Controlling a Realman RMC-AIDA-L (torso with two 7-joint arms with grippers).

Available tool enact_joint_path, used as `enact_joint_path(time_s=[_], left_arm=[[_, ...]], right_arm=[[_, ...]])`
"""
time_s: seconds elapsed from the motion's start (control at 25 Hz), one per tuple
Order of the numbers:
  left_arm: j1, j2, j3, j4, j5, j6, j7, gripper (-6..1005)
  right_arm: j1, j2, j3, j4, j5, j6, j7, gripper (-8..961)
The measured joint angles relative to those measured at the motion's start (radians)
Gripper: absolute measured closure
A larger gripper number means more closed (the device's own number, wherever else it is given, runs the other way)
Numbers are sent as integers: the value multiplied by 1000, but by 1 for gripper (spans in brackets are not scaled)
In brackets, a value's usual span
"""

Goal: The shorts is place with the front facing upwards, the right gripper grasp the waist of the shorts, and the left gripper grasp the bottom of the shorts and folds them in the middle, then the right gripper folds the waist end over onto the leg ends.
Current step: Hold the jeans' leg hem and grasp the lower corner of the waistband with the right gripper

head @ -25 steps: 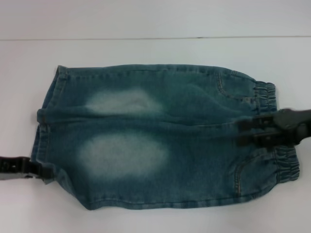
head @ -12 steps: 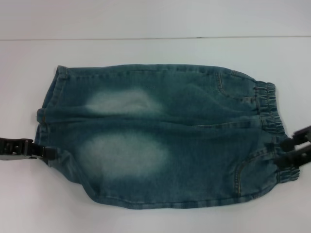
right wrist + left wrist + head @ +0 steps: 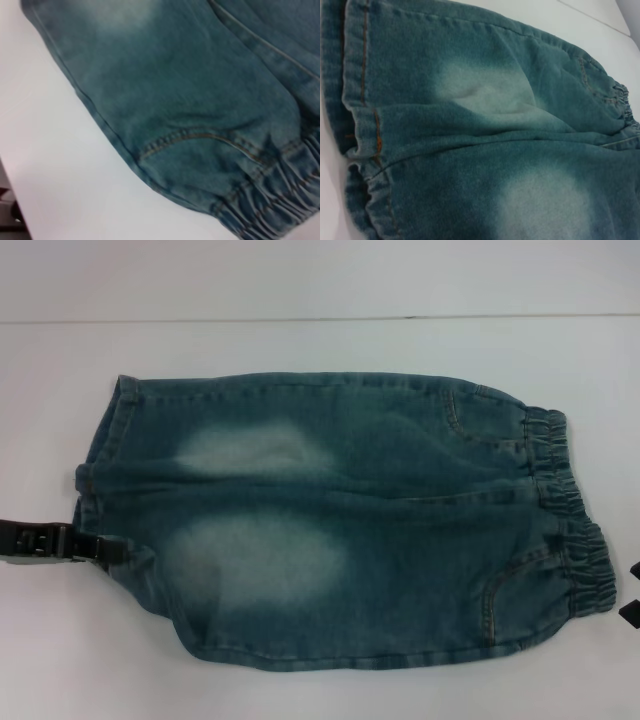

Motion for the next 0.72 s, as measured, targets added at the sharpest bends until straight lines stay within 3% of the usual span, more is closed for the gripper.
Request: enact_joint_path(time_s=[0.32,0.72], left_arm=[[1,0,0,-9,-1,-5,7,964],[-4,0,0,-25,-1,-12,10,964]], right_arm=[[2,16,-45,5,-20,44,5,193],[27,69,-68,12,-91,97,8,212]])
